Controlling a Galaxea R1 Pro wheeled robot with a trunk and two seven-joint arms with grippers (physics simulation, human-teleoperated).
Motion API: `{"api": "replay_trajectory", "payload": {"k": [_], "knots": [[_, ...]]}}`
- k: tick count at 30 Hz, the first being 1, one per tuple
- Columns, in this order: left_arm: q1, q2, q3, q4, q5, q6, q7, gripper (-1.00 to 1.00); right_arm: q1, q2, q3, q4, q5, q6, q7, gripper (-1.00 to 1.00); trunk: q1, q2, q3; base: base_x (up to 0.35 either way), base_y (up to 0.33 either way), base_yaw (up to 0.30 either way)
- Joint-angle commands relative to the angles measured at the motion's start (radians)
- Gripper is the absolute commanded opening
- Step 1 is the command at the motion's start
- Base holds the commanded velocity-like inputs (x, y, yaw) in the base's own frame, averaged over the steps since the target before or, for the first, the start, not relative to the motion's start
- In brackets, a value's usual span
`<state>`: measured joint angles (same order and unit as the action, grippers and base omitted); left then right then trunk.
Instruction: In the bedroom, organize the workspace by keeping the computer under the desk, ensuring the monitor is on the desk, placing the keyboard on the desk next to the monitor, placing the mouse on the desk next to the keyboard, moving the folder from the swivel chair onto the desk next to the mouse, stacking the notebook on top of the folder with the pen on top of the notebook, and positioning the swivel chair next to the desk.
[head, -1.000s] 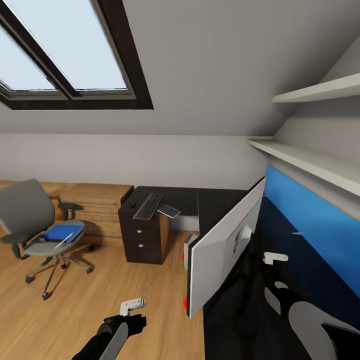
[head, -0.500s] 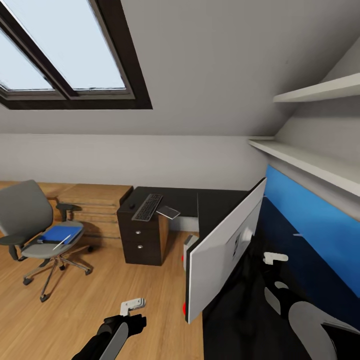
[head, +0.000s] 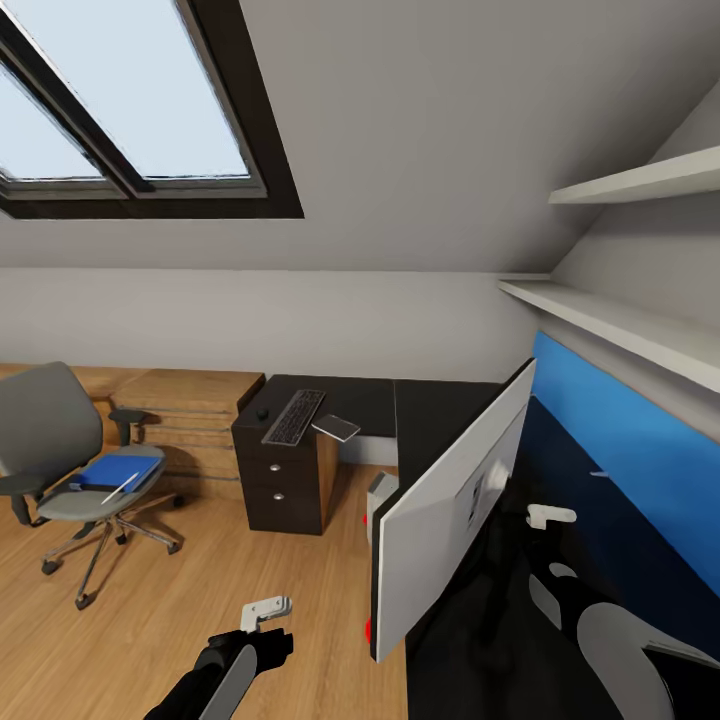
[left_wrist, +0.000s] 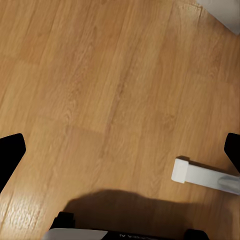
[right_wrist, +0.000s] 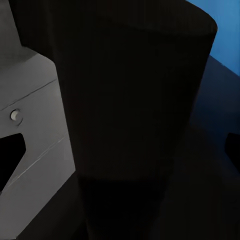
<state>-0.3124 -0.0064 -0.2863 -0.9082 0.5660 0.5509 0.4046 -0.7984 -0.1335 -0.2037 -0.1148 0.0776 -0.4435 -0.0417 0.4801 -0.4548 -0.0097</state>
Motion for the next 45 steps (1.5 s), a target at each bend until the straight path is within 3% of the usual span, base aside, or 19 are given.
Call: {"api": "replay_trajectory", "payload": {"k": [1, 25, 26, 45], "knots": [[-0.001, 0.000, -0.002, -0.001, 0.011, 0.001, 0.010, 1.00, -0.001, 0.000, -0.003, 0.001, 0.008, -0.003, -0.004, 1.00, 0.001, -0.001, -0.001, 0.074, 0.000, 0.000], [-0.001, 0.000, -0.008, 0.000, 0.011, 0.001, 0.011, 1.00, -0.001, 0.000, -0.003, 0.001, 0.008, -0.003, -0.004, 1.00, 0.001, -0.001, -0.001, 0.028, 0.000, 0.000], [-0.001, 0.000, -0.008, 0.000, 0.011, 0.001, 0.011, 1.00, -0.001, 0.000, -0.003, 0.001, 0.008, -0.003, -0.004, -1.00, 0.001, -0.001, -0.001, 0.001, 0.000, 0.000], [-0.001, 0.001, -0.008, 0.000, 0.010, 0.001, 0.011, 1.00, -0.001, 0.000, -0.003, 0.000, 0.007, -0.003, -0.004, -1.00, 0.001, -0.001, -0.001, 0.000, 0.000, 0.000]]}}
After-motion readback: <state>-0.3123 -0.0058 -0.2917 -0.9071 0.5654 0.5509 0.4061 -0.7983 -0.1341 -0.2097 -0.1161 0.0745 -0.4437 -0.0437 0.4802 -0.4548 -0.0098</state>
